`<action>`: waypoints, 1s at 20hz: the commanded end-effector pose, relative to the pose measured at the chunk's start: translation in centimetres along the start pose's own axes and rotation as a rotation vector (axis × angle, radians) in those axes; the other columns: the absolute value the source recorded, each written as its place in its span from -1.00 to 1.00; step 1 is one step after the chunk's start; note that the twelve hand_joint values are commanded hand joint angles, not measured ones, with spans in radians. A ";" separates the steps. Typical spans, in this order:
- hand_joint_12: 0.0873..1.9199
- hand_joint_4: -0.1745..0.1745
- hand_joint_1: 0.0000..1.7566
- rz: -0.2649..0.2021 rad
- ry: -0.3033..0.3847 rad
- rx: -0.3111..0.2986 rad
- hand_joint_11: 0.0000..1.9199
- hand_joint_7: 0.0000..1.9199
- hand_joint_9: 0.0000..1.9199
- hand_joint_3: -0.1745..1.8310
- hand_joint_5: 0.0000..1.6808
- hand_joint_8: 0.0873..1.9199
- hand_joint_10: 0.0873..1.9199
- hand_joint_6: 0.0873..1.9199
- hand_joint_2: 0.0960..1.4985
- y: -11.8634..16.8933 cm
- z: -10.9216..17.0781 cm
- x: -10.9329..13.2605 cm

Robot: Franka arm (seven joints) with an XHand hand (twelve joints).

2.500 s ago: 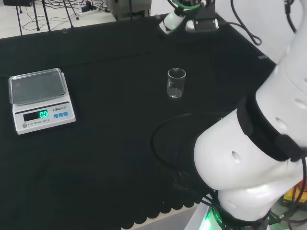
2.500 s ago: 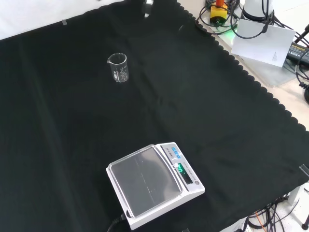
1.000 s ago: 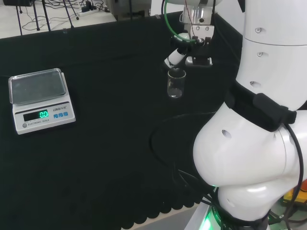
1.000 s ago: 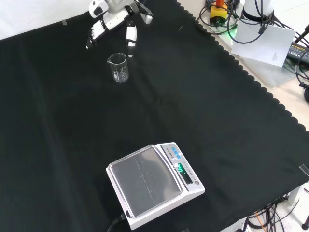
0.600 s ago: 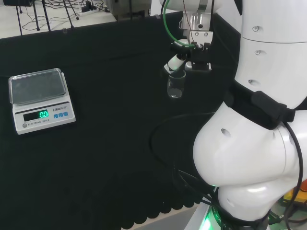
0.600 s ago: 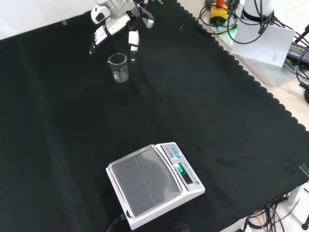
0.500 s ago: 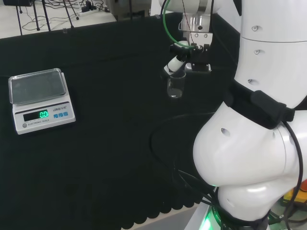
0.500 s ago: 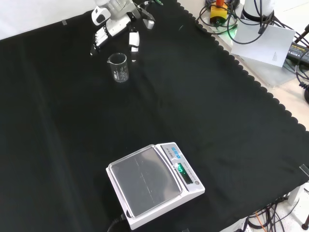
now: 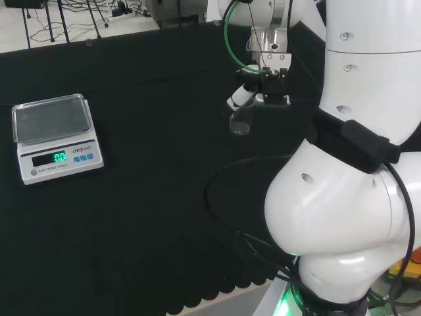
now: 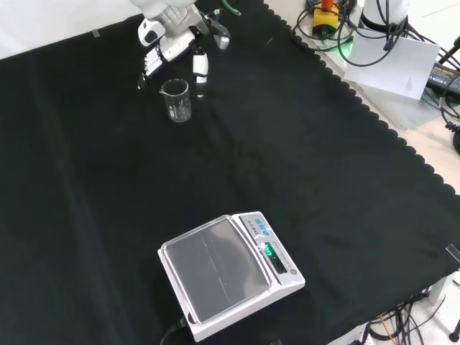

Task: Pick up the beaker.

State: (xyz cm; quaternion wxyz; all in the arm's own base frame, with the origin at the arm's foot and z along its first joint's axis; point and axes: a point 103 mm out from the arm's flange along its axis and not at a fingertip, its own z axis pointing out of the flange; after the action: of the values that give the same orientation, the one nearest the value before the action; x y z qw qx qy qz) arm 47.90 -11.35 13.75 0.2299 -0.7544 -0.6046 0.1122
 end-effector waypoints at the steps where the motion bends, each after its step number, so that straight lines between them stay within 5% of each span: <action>1: 0.18 0.30 -0.21 0.007 0.002 0.015 -1.00 -1.00 -0.97 -0.55 -1.00 -0.70 -0.15 -1.00 -0.14 1.1 1.4 -0.6; 6: 0.18 0.31 -0.20 -0.007 0.006 -0.008 -1.00 -1.00 -0.97 -0.55 -1.00 -0.70 -0.15 -1.00 -0.14 2.1 2.7 -0.3; 9: 0.19 0.32 -0.16 -0.021 0.025 -0.090 -1.00 -1.00 -0.95 -0.56 -1.00 -0.65 -0.15 -1.00 -0.13 2.2 3.3 0.0; 14: 0.45 0.29 -0.02 -0.020 0.021 -0.157 -1.00 -0.98 -0.82 -0.46 -0.95 -0.39 -0.13 -1.00 -0.13 2.0 3.5 0.6; 20: 0.47 0.11 0.19 -0.023 0.014 -0.180 -0.60 -0.74 -0.45 -0.10 -0.60 -0.18 -0.16 -1.00 -0.24 2.3 3.4 1.1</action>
State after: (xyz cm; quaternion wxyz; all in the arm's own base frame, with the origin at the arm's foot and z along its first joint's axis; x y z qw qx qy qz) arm 48.24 -10.65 9.58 0.1768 -0.7656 -0.6155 0.0609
